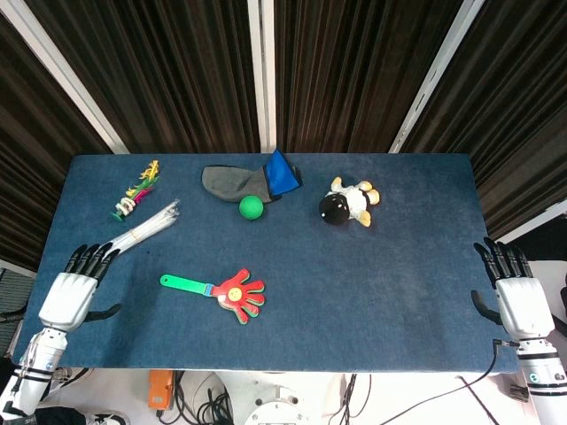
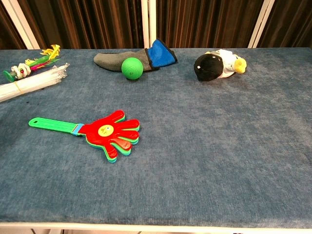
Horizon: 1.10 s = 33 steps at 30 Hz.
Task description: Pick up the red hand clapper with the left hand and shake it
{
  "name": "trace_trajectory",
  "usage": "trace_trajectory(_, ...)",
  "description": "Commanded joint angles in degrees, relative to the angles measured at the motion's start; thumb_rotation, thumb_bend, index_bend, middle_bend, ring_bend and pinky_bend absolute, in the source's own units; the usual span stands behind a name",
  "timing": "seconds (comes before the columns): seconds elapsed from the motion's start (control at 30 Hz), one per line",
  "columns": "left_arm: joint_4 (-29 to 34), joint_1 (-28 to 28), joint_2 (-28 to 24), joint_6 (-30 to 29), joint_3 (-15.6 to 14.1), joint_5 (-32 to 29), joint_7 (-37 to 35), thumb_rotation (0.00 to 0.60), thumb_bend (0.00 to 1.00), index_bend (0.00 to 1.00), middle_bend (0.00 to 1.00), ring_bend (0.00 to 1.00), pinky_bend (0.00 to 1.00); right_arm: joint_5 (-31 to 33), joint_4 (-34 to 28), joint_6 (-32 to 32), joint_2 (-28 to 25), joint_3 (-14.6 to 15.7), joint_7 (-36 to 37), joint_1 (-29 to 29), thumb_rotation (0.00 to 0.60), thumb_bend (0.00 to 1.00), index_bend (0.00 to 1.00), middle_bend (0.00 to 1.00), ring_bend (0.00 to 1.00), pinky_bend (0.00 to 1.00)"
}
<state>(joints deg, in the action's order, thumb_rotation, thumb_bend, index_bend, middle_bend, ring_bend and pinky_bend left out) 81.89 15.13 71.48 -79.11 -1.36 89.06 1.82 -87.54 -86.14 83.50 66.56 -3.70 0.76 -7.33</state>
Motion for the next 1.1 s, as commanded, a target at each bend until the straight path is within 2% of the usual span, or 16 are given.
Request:
trace_trajectory(0.03,0.1,0.0,0.1,0.2,0.2,-0.1,-0.1,0.519,0.13,0.07,0.02,0.00,0.00,0.1,0.2,0.2,0.0,-0.1,0.2,0.1,0.600,0.30,0.00,0.00,0.00,0.00)
trace_trajectory(0.17,0.7,0.2,0.0,0.6,0.1,0.3,-0.3,0.520,0.13,0.07,0.02,0.00,0.00,-0.1,0.2,0.0,-0.1,0.0,0.2,0.0,0.600,0.30,0.00,0.00,0.00,0.00)
trace_trajectory(0.27,2.0,1.1,-0.3,2.0,-0.3,1.5,-1.8,0.581,0.13,0.07,0.02,0.00,0.00,-0.1,0.0,0.1,-0.2,-0.1,0.3,-0.1,0.600,0.30,0.00,0.00,0.00,0.00)
trace_trajectory(0.33,2.9,2.1,-0.3,3.0,-0.5,2.6,-2.4,0.600,0.13,0.07,0.02,0.00,0.00,0.0,-0.1,0.2,-0.3,-0.2,0.3,-0.1,0.600,0.30,0.00,0.00,0.00,0.00)
trace_trajectory(0.57,4.7,7.5,1.9,9.8,0.1,4.6,-1.4,0.600,0.14,0.11,0.06,0.00,0.00,-0.1,-0.7,0.5,-0.8,-0.3,0.1,0.0,0.600,0.30,0.00,0.00,0.00,0.00)
trace_trajectory(0.77,4.1,12.3,4.7,17.0,1.2,3.5,-2.5,0.600,0.15,0.14,0.08,0.00,0.00,0.4,-0.4,1.2,-1.3,-0.4,0.9,0.6,0.600,0.30,0.00,0.00,0.00,0.00)
trace_trajectory(1.1,1.6,17.2,8.5,25.1,1.4,0.8,-2.5,0.600,0.15,0.18,0.08,0.00,0.00,1.1,1.3,1.7,-1.7,-0.6,3.2,1.3,0.600,0.30,0.00,0.00,0.00,0.00)
